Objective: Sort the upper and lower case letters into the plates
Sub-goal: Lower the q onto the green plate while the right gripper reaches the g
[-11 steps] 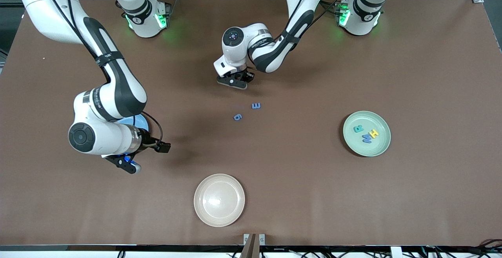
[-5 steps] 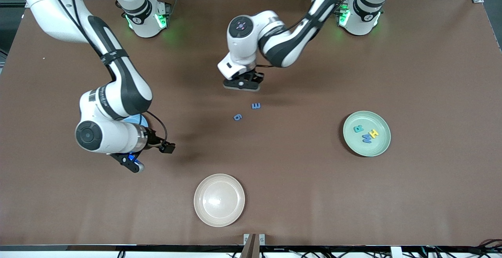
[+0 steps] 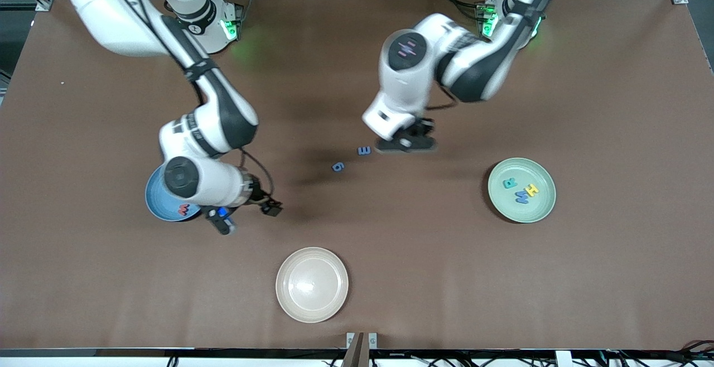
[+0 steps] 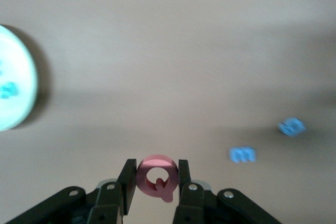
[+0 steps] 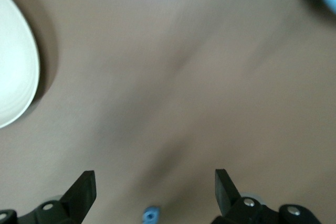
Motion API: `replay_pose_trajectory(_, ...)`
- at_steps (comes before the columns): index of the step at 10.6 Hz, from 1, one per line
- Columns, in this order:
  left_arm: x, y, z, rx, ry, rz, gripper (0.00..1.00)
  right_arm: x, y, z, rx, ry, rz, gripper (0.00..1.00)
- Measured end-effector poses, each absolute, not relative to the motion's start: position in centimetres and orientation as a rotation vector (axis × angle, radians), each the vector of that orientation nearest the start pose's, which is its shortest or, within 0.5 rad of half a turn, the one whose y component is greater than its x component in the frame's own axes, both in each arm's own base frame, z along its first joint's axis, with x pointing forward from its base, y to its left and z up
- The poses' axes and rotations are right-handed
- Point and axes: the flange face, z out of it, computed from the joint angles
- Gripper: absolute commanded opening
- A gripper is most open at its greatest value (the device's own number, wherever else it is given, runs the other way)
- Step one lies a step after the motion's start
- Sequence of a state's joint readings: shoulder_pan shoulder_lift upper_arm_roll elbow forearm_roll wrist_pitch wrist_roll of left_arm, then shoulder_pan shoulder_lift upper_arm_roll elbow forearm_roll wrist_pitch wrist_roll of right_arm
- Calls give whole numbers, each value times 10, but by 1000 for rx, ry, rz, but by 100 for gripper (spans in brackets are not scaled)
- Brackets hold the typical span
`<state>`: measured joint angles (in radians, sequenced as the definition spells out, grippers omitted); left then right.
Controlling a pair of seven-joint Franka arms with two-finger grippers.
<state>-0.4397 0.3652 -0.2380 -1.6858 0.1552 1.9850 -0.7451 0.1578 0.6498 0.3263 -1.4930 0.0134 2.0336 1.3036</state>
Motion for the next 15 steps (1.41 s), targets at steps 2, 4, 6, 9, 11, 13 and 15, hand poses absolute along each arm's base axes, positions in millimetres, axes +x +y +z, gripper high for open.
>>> replay_pose_trajectory(2,559,-323,385,-3049,-108,44,0,619,339,295,-2702,1414,309,100)
replay_pose_trajectory(4,579,-273,373,-3034,-166,92,0,596,385,294,-2659,1503,288,100)
replay_pose_trajectory(6,593,-224,344,-3017,-172,180,0,571,418,282,-2683,1579,198,100)
replay_pose_trajectory(9,617,-147,291,-3026,-154,302,0,554,439,248,-2658,1689,113,100)
replay_pose_trajectory(11,628,-112,263,-3051,-162,319,48,547,442,228,-2605,1734,115,100)
replay_pose_trajectory(13,631,-108,257,-3059,-166,314,100,532,445,208,-2609,1739,130,100)
replay_pose_trajectory(15,638,-111,272,-3071,-164,267,100,524,448,196,-2621,1745,142,100)
